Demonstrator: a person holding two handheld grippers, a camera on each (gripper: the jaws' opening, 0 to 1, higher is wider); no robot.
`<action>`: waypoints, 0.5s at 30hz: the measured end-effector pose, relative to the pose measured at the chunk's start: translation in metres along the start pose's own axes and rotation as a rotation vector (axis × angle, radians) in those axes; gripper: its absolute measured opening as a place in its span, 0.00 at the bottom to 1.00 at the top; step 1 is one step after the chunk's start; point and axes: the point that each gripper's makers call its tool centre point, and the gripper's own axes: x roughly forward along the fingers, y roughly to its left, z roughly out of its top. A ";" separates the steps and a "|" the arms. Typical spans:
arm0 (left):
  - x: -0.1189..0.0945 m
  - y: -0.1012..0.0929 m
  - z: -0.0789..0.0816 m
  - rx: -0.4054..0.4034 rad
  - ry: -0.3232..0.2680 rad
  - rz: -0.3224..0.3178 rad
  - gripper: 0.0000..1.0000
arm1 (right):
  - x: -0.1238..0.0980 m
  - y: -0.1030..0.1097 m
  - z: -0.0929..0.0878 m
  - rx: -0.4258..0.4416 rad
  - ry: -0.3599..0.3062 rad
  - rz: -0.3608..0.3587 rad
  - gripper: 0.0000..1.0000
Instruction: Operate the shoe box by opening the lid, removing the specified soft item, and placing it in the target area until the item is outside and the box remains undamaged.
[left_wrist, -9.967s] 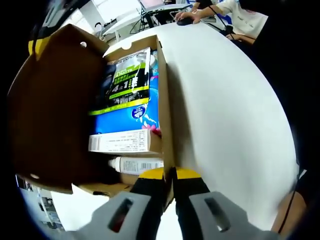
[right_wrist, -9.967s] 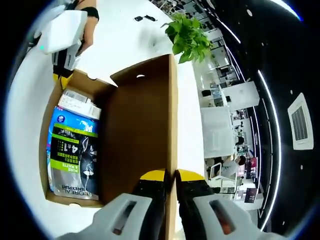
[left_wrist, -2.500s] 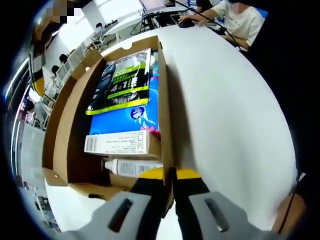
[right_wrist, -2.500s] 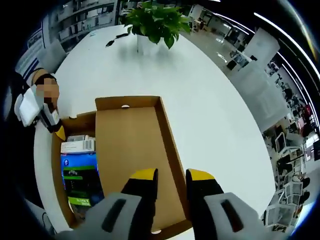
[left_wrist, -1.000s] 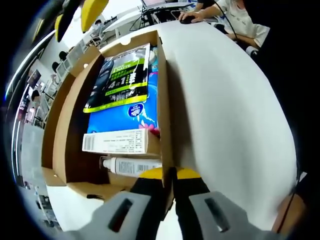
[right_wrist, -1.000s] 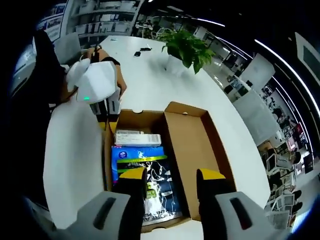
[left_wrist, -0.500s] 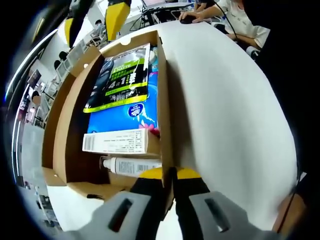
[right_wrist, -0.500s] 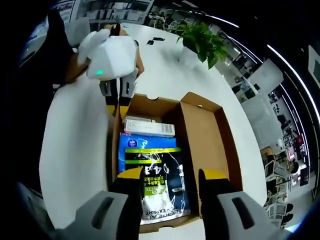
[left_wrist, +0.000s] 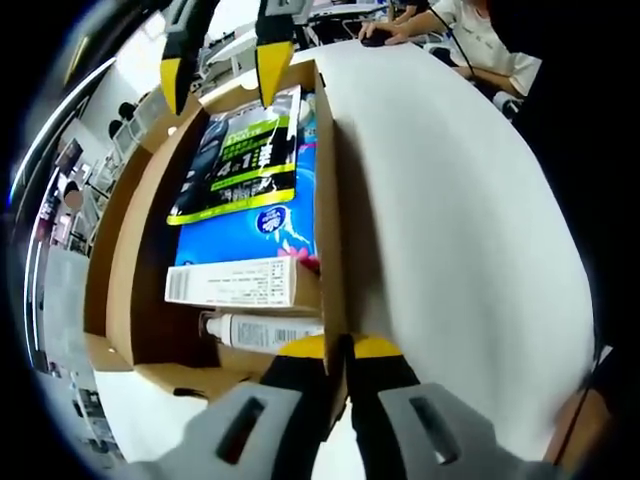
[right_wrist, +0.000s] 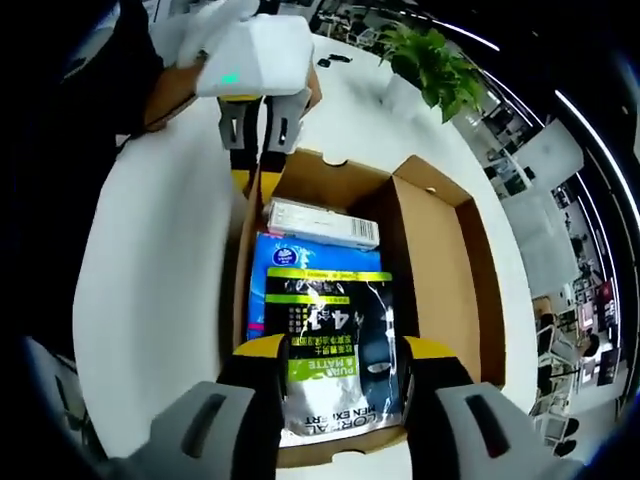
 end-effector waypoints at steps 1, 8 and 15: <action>0.000 0.000 0.000 -0.006 0.000 -0.001 0.05 | 0.001 0.001 -0.001 -0.011 0.004 -0.001 0.45; 0.001 0.002 0.000 -0.013 -0.004 -0.005 0.05 | 0.008 0.009 -0.004 -0.033 -0.002 0.029 0.46; 0.002 0.004 0.002 -0.041 -0.024 -0.014 0.04 | 0.010 0.012 -0.002 -0.055 -0.010 0.041 0.47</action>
